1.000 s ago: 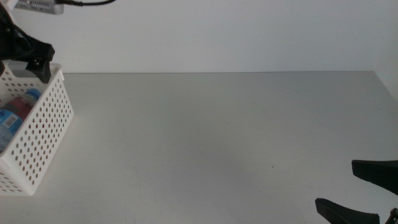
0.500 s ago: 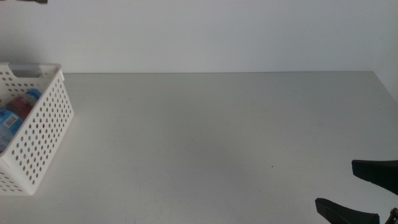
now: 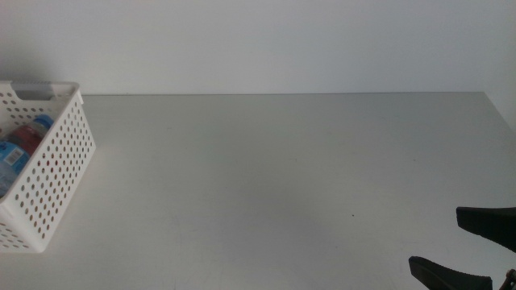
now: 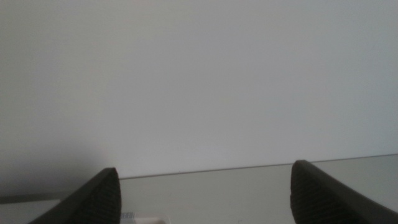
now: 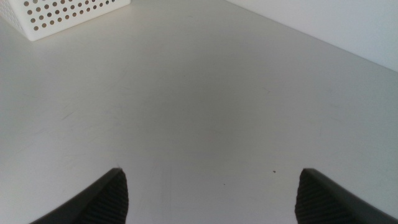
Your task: Use arms to grab the bottles and put them into the dustbin to the left of the table.
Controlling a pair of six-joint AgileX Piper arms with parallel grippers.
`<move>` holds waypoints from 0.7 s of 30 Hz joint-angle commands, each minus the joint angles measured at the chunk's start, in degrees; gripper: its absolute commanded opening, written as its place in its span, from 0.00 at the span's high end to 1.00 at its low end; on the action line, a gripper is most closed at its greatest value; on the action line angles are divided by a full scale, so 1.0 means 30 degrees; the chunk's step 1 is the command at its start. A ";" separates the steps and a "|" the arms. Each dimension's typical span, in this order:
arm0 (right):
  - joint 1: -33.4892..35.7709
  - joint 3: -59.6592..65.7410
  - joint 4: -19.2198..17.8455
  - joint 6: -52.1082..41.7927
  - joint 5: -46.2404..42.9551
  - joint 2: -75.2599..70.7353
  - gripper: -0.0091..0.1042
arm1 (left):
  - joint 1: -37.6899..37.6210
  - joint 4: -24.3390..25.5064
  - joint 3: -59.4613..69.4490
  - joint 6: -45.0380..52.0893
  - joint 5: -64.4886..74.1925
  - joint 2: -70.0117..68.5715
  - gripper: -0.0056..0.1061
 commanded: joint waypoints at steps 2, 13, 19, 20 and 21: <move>0.0055 -0.0672 -0.0167 -0.0090 -0.1347 0.0017 0.31 | -0.0070 -0.0168 -0.0159 -0.0173 -0.1626 -0.1546 0.11; 0.0055 -0.0672 -0.0167 -0.0090 -0.1347 0.0017 0.31 | -0.0088 0.0457 0.5610 -0.0173 -0.2964 -0.6454 0.11; 0.0055 -0.0442 -0.0106 -0.0090 -0.1418 -0.0001 0.31 | -0.0088 0.0453 1.1696 -0.0173 -0.4988 -1.0617 0.11; -0.0024 -0.0353 -0.0093 -0.0090 -0.1418 -0.0048 0.31 | -0.0088 0.0453 1.2747 -0.0173 -0.5033 -1.1392 0.11; -0.0233 -0.0202 -0.0093 -0.0090 -0.1423 -0.0198 0.31 | -0.0088 0.0453 1.3780 -0.0173 -0.5033 -1.2171 0.11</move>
